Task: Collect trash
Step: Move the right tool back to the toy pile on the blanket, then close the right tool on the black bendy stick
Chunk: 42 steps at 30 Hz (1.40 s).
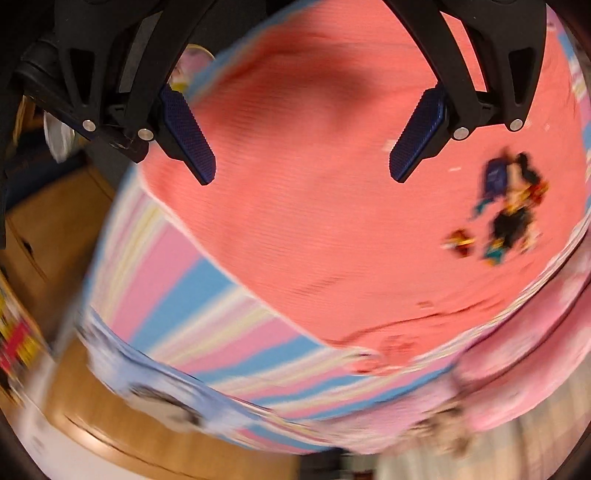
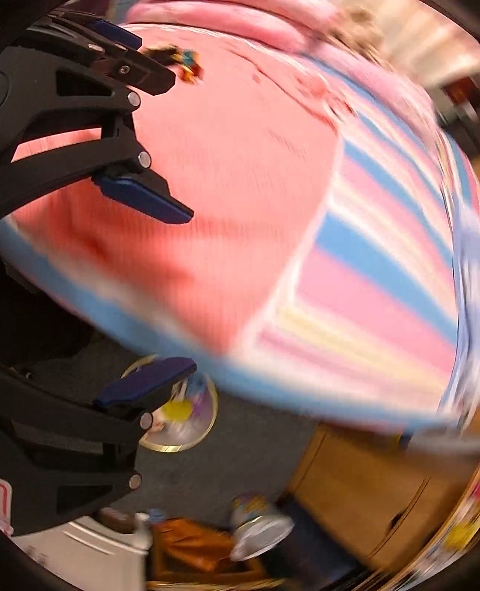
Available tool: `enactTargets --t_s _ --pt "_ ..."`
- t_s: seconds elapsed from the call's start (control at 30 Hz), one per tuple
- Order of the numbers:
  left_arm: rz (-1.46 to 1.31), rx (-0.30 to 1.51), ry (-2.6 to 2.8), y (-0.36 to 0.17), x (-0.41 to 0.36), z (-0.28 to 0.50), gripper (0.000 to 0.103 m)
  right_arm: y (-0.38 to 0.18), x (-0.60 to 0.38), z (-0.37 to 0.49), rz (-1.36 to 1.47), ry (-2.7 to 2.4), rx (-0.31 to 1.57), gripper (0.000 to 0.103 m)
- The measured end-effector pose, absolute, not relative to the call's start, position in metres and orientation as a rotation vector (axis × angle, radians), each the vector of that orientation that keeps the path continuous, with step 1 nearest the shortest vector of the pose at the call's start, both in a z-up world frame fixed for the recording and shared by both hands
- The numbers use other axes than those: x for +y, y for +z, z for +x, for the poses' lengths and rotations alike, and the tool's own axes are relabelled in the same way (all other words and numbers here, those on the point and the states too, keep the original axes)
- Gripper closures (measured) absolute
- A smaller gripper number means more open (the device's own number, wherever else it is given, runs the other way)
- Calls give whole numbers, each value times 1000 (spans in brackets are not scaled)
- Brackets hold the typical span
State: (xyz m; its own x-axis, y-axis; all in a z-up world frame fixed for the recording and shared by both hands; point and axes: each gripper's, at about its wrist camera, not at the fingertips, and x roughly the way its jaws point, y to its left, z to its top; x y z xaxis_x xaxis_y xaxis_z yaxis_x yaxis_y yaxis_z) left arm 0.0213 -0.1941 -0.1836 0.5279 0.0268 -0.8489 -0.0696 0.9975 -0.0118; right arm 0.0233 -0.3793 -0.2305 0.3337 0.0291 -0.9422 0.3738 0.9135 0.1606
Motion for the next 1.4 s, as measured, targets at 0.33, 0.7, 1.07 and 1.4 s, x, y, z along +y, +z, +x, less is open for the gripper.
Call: enactTargets --t_s 0.33,0.7,1.07,1.4 --pt "-245 948 471 -169 -14 -12 11 -216 -188 67 131 171 1237 32" --pt "-460 957 796 -200 108 -81 11 -237 -23 48 -138 467 1289 32" --pt "-554 990 888 -235 153 -89 11 -273 34 53 -244 549 1323 33" --pt "-588 1018 871 -252 168 -84 11 -286 56 51 -243 636 1355 80"
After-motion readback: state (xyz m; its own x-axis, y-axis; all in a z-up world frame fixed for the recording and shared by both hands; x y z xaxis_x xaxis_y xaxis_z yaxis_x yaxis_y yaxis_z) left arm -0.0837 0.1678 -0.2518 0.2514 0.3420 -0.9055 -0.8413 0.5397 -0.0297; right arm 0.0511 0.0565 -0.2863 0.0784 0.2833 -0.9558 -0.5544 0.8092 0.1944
